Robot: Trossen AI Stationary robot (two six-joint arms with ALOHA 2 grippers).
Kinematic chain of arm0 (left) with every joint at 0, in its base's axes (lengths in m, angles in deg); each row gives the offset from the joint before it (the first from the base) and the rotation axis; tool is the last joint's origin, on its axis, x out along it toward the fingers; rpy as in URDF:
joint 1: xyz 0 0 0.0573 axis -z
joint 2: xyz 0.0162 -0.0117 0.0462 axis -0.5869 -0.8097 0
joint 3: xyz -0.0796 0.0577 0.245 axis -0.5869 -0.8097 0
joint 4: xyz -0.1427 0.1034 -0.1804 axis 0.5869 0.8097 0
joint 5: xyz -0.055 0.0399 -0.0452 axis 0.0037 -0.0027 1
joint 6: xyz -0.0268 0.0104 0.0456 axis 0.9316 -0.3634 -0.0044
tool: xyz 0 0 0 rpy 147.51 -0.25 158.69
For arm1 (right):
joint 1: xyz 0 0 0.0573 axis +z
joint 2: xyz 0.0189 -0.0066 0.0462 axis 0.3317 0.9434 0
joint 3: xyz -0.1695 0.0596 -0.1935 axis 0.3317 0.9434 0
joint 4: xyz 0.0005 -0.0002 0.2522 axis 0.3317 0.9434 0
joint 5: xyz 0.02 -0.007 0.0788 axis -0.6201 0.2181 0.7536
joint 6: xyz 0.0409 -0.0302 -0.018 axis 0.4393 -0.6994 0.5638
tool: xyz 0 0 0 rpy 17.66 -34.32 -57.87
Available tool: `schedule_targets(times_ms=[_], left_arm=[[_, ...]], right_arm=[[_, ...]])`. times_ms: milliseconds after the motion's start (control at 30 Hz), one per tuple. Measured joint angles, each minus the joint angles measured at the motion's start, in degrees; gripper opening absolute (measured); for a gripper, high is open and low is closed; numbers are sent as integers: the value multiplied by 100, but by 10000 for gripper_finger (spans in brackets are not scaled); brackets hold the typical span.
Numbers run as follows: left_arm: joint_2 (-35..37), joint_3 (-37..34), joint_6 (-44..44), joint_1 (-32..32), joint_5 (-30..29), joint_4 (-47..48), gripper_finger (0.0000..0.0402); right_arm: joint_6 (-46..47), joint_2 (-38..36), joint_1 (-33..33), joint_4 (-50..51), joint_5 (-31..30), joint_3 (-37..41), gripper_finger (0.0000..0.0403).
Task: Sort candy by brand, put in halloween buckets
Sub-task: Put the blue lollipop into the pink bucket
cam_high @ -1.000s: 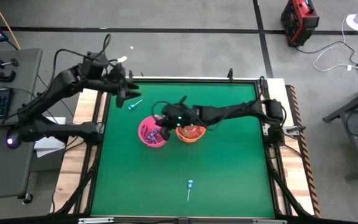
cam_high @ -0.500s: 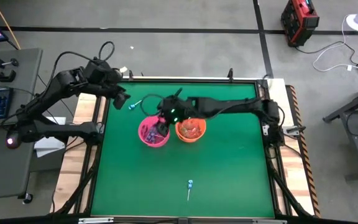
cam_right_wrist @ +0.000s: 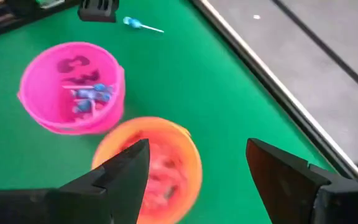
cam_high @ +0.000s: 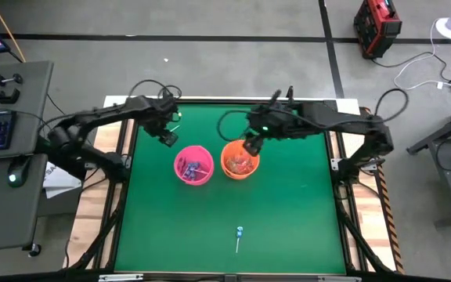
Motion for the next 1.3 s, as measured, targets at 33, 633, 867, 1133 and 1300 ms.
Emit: schedule_targets(times_ms=[33,633,867,1133,1300], left_arm=[[-175,-6,-72,-36,0,-182,190],[-1615,44,-189,-507,-42,-1231,183],[-1343,4,-217,-460,54,-1255,54],[114,-2,-1,-471,92,-552,44],[1596,4,633,283,1031,-388,35]], right_arm=[[114,-113,47,180,-133,0,261],[2203,-834,1183,2221,-1677,9,261],[2284,-835,1411,2382,-1707,9,261],[2088,-1159,1458,2378,-1806,9,261],[2430,-1547,1378,2379,-1941,9,261]])
